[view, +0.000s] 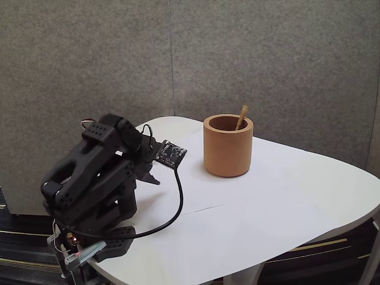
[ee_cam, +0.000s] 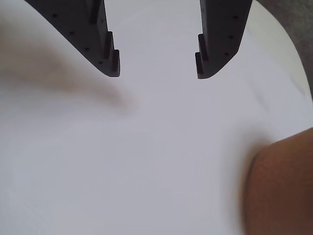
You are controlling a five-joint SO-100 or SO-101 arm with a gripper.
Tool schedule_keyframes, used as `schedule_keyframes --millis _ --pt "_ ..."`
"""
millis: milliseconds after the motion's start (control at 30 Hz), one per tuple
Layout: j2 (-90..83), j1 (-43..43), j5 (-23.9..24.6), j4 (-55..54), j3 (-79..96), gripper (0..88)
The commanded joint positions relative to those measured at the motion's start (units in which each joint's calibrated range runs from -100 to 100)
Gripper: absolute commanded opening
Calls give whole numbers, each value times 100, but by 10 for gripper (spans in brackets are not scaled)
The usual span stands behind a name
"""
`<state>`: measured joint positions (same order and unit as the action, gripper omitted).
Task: Grab the pen and put it in the pen holder.
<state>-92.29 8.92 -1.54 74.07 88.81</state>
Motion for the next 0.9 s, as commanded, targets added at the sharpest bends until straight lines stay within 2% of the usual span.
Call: schedule_keyframes --millis 0,867 --pt "-22 -43 -7 85 397 216" --pt "-22 -36 -38 85 442 216"
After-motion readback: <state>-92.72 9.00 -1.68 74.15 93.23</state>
